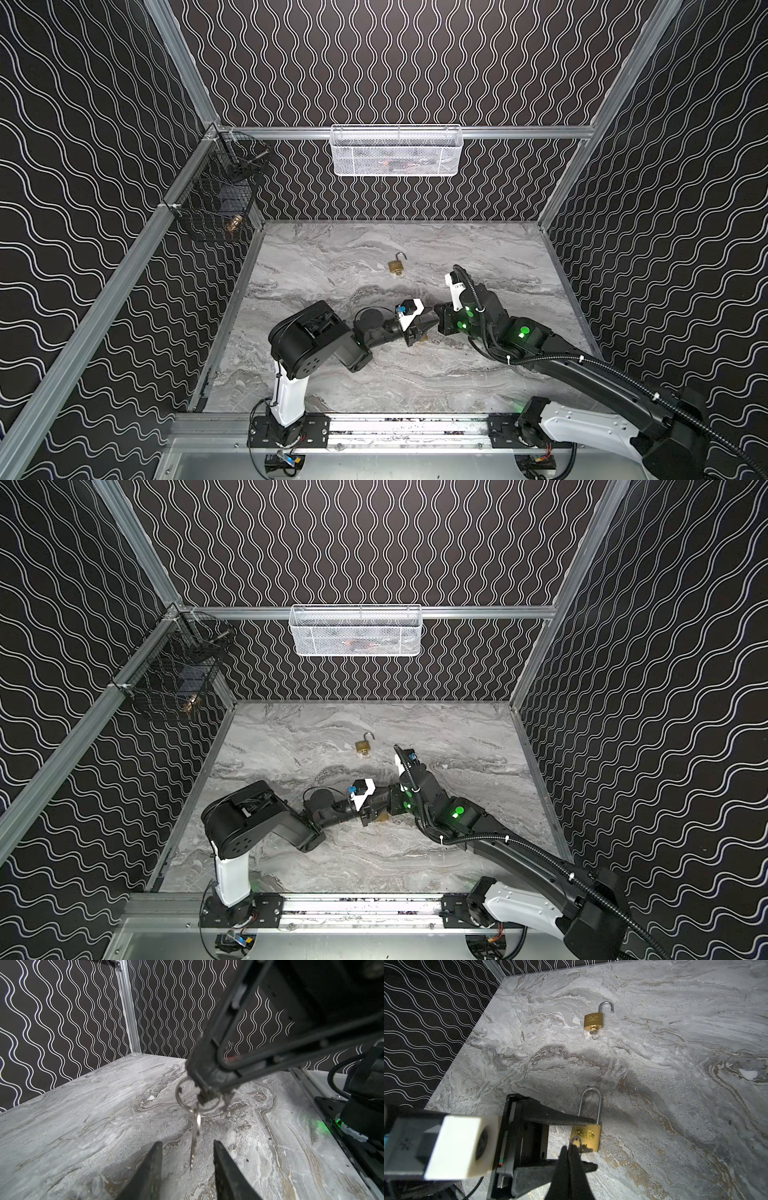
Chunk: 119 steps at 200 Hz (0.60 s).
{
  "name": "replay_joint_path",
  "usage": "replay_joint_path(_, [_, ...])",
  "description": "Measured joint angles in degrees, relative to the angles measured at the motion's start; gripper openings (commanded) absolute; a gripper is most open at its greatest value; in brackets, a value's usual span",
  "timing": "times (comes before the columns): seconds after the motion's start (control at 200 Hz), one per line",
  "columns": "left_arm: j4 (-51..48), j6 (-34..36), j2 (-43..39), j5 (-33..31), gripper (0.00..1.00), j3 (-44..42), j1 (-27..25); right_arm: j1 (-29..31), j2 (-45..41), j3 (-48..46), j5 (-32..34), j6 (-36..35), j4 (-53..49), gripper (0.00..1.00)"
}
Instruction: Unlock with the key
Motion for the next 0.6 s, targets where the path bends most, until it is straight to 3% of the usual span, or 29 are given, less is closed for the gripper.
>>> replay_joint_path(0.215, [0.28, 0.07, 0.24, 0.04, 0.21, 0.42, -0.22, 0.02, -0.20, 0.00, 0.00, 0.00, 0.02, 0.00])
replay_joint_path(0.38, [0.31, 0.26, 0.24, 0.09, 0.18, 0.61, -0.22, 0.07, -0.42, 0.00, 0.02, 0.00, 0.02, 0.00])
replay_joint_path(0.48, [0.31, 0.26, 0.33, 0.48, 0.07, 0.72, -0.22, 0.07, -0.63, 0.00, 0.02, 0.00, 0.02, 0.00])
replay_joint_path(0.596, [0.44, 0.31, 0.33, 1.16, 0.01, 0.76, -0.24, 0.07, -1.07, 0.00, 0.07, -0.02, -0.13, 0.00])
